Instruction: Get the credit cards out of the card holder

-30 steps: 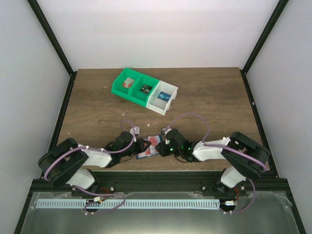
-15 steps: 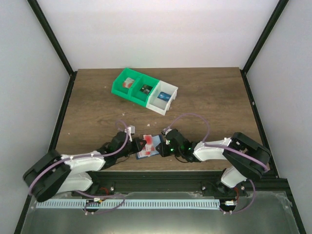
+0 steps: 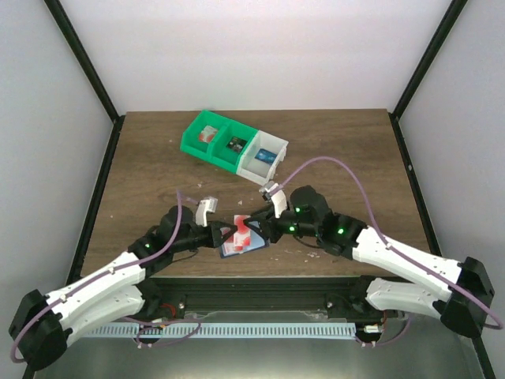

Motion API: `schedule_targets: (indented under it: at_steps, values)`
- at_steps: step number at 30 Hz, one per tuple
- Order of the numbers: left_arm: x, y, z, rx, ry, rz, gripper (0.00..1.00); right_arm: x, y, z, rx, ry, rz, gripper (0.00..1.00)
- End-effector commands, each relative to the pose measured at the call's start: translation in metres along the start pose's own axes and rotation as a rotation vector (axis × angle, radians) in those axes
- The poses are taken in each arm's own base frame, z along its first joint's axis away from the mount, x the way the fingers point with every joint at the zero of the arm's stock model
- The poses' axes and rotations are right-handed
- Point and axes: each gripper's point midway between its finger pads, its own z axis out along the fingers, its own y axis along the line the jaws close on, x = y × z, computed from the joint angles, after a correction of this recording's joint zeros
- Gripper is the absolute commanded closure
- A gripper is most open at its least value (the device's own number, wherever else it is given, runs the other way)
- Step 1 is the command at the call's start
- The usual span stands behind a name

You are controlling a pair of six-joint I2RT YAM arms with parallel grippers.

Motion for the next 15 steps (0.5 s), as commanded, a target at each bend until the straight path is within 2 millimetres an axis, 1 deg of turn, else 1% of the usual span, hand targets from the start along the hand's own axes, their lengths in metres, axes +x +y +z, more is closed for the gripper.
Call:
schedule_targets:
  at_steps: [1, 5, 7, 9, 11, 15]
  values:
    - [0.029, -0.04, -0.015, 0.198, 0.185, 0.099, 1.0, 0.022, 0.013, -0.018, -0.053, 0.146, -0.098, 0.59]
    - [0.032, -0.06, -0.028, 0.309, 0.188, 0.158, 1.0, 0.007, 0.035, -0.045, -0.112, 0.11, -0.14, 0.53]
    - [0.038, -0.067, -0.033, 0.369, 0.205, 0.173, 1.0, 0.005, 0.046, -0.053, -0.155, 0.111, -0.163, 0.53]
    - [0.044, -0.073, -0.035, 0.423, 0.234, 0.18, 1.0, 0.008, 0.048, -0.053, -0.169, 0.139, -0.172, 0.52]
    - [0.049, -0.074, -0.036, 0.444, 0.254, 0.189, 1.0, 0.012, 0.047, -0.05, -0.172, 0.17, -0.176, 0.52]
    - [0.051, -0.081, -0.041, 0.492, 0.254, 0.225, 1.0, 0.014, 0.049, -0.048, -0.193, 0.176, -0.188, 0.51]
